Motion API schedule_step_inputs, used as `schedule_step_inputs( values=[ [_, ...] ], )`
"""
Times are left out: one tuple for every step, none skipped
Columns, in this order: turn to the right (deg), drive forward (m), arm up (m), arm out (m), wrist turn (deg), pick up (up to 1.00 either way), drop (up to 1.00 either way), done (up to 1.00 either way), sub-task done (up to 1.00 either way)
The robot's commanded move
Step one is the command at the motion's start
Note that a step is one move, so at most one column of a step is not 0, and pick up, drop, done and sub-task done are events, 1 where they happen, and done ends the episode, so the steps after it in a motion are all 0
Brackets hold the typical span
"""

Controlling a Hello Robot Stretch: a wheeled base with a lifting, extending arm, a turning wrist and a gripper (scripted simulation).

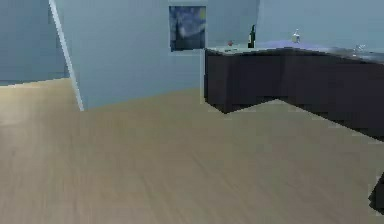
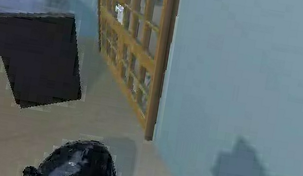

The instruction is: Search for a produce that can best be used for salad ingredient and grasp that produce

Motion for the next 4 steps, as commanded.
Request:
schedule_step_inputs(
  values=[
    [-45.0,0.00,0.00,0.00,0.0,0.00,0.00,0.00,0.00],
    [-45.0,0.00,0.00,0.00,0.0,0.00,0.00,0.00,0.00],
    [-33.0,0.00,0.00,0.00,0.0,0.00,0.00,0.00,0.00],
    [0.0,1.00,0.00,0.00,0.0,0.00,0.00,0.00,0.00]
  ],
)
